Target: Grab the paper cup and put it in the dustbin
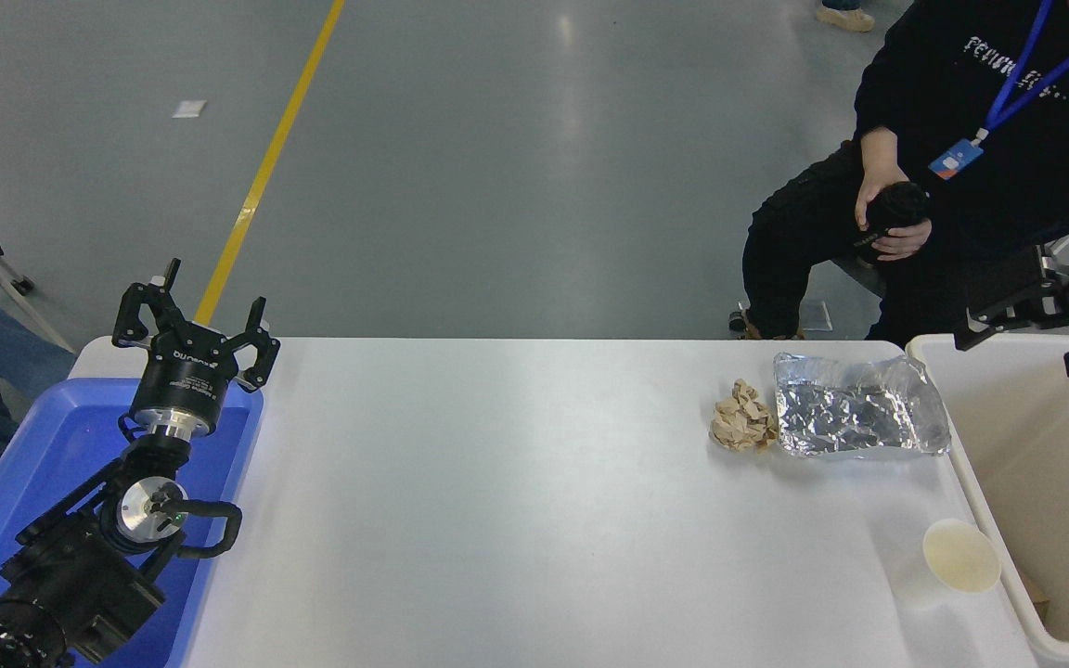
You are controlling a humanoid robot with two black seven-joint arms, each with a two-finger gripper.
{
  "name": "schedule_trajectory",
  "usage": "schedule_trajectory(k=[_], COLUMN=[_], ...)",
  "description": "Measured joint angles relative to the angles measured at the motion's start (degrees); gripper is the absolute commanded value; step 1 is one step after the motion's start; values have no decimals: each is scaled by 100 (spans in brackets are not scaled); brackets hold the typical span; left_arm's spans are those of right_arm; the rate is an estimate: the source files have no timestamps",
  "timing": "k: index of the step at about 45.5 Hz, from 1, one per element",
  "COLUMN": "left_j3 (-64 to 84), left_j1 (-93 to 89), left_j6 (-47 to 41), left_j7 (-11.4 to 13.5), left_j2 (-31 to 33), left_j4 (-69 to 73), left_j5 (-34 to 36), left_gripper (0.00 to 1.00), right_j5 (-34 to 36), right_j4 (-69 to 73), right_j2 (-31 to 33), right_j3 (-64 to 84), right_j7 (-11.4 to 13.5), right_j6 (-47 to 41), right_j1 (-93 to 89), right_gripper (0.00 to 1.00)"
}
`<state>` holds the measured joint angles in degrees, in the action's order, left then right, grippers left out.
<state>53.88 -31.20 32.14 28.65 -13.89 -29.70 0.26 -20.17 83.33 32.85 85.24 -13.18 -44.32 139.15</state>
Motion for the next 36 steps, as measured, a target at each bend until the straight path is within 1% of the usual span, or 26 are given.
schedule_trajectory(k=[11, 23, 36], left_j3=[0, 0, 0], left_j1=[0, 6, 8], left_j6=[-4, -5, -7], left_j7=[0, 0, 0], left_j2=[0, 0, 0], left_j4=[3, 3, 4], left_j5=[0, 1, 1], left_gripper=[98, 98, 98], right_j5=[-11, -15, -38], right_j4=[71, 76, -326], right_j2=[-96, -16, 107], right_j3=[-3, -11, -110], right_j7=[7, 20, 32], right_j6=[-47, -4, 777], right_j1=[19, -471, -1905], right_gripper=[100, 100, 100])
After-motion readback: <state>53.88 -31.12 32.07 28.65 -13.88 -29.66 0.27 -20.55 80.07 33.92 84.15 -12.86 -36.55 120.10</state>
